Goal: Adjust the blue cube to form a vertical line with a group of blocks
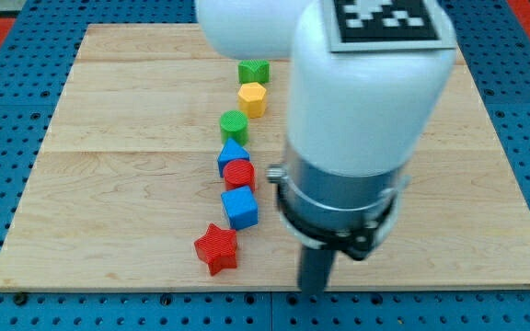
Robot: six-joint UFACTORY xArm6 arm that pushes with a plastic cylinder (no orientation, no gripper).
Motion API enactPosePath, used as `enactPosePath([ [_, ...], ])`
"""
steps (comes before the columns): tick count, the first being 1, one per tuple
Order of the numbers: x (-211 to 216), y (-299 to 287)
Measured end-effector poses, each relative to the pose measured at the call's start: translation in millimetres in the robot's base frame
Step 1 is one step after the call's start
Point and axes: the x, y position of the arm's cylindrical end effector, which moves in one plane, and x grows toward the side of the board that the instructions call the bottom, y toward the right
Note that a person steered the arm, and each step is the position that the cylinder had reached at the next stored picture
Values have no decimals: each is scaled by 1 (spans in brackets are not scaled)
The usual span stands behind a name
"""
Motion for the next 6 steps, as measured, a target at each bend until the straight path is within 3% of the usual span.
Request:
enactPosePath([
  [1,-1,-15],
  [2,-1,-162],
  [3,-2,-199],
  [4,-46,-183],
  [5,-53,-199],
  [6,-42,-175],
])
